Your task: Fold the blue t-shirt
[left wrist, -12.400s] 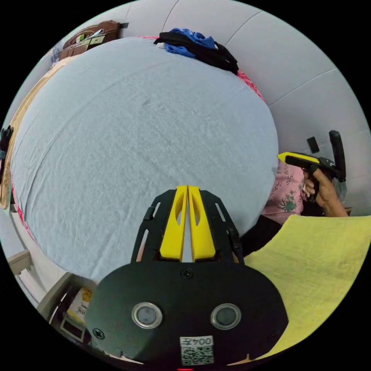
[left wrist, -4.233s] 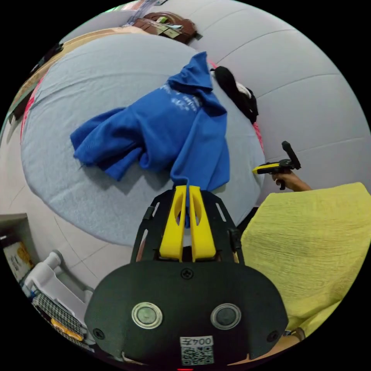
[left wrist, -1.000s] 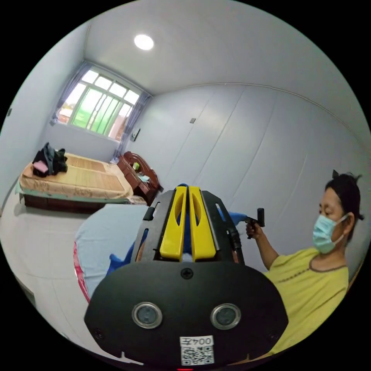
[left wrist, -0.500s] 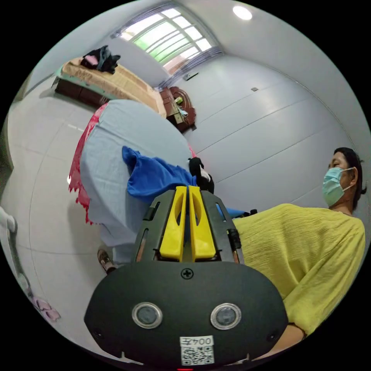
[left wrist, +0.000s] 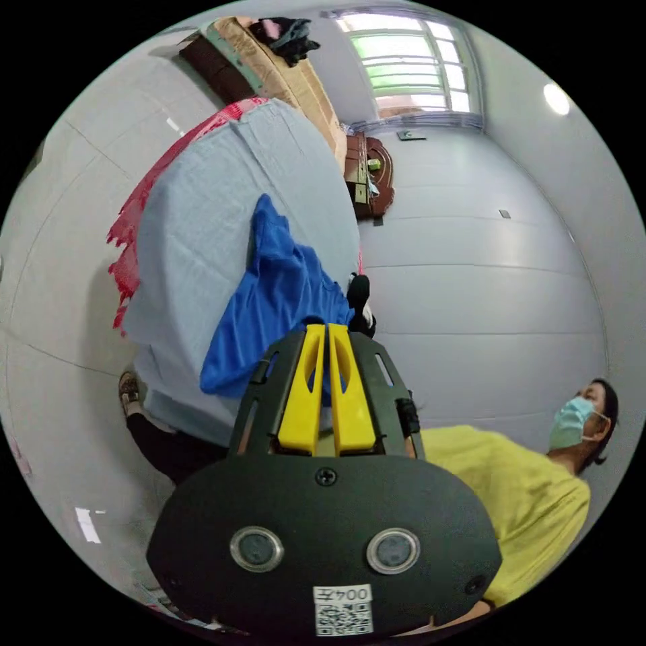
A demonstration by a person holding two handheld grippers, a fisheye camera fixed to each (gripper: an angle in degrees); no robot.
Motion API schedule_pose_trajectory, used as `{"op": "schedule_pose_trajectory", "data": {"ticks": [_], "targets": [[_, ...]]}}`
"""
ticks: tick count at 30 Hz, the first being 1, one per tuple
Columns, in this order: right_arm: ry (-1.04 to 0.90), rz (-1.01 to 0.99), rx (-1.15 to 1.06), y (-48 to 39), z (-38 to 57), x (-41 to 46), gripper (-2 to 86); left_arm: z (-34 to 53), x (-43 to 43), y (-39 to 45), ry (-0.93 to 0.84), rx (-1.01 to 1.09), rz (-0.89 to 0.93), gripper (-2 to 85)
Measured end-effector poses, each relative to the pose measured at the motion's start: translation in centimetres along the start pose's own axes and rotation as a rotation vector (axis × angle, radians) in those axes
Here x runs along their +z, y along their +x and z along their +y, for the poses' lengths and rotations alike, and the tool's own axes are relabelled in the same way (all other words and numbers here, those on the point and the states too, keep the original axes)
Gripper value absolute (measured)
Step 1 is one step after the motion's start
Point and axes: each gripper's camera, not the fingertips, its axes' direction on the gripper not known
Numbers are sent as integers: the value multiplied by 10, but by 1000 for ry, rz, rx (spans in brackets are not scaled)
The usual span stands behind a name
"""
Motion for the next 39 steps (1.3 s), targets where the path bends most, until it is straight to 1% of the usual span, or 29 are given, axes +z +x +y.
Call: {"op": "schedule_pose_trajectory", "data": {"ticks": [1,2,3,4,5,6,7,8,9,10,12,13,15,17,20,23,25,26,27,28,29,30,31,32,34,35,37,39], "targets": [[-1,15,-17,-5,-18,0,-7,-39,5,14,-7,52,-10,5],[3,36,-62,-19,-58,-1,-7,-59,6,24,-5,79,-17,5],[27,52,-107,-40,-99,-8,-7,-99,9,48,6,135,-10,5],[42,64,-136,-55,-119,-13,-7,-140,9,81,31,203,21,5],[73,90,-215,-92,-158,-26,-7,-159,7,102,50,240,35,5],[123,125,-300,-138,-191,-45,-7,-194,-1,150,91,327,50,5],[152,148,-342,-163,-204,-55,-7,-222,-13,207,125,439,54,4],[213,193,-425,-213,-224,-79,-7,-233,-20,236,139,494,48,4],[276,224,-511,-262,-235,-104,-7,-248,-37,296,173,613,23,4],[305,238,-547,-284,-238,-115,-7,-255,-55,351,203,727,-5,4],[395,290,-639,-345,-240,-152,-7,-252,-80,412,247,855,-22,4],[403,299,-653,-354,-239,-159,-7,-248,-93,436,273,900,-25,5],[407,317,-675,-366,-234,-175,-7,-242,-109,452,289,932,-37,5],[398,317,-672,-356,-227,-179,-7,-234,-120,446,293,919,-53,5],[333,298,-654,-312,-212,-169,-6,-214,-124,406,286,911,-79,6],[224,314,-607,-252,-192,-143,-6,-190,-116,342,210,870,-121,6],[158,318,-574,-212,-178,-126,-6,-169,-111,279,151,809,-173,6],[116,302,-541,-182,-170,-115,-6,-163,-110,263,140,797,-187,6],[70,283,-502,-151,-163,-102,-6,-154,-106,229,113,769,-208,6],[50,280,-480,-135,-160,-96,-6,-146,-100,195,68,727,-232,5],[15,279,-426,-101,-154,-84,-6,-143,-97,177,40,699,-252,5],[-25,268,-363,-66,-149,-70,-5,-137,-89,142,-8,640,-293,5],[-44,260,-334,-49,-146,-63,-5,-130,-82,106,-50,591,-316,5],[-76,253,-281,-15,-139,-50,-5,-127,-79,88,-65,552,-315,5],[-98,269,-202,33,-127,-34,-5,-116,-72,18,-78,371,-231,6],[-112,275,-153,61,-119,-26,-4,-113,-71,2,-78,340,-219,6],[-123,256,-84,100,-106,-16,-4,-100,-68,-50,-79,229,-254,6],[-141,271,-25,140,-86,-7,-4,-92,-69,-77,-84,177,-273,6]]}}
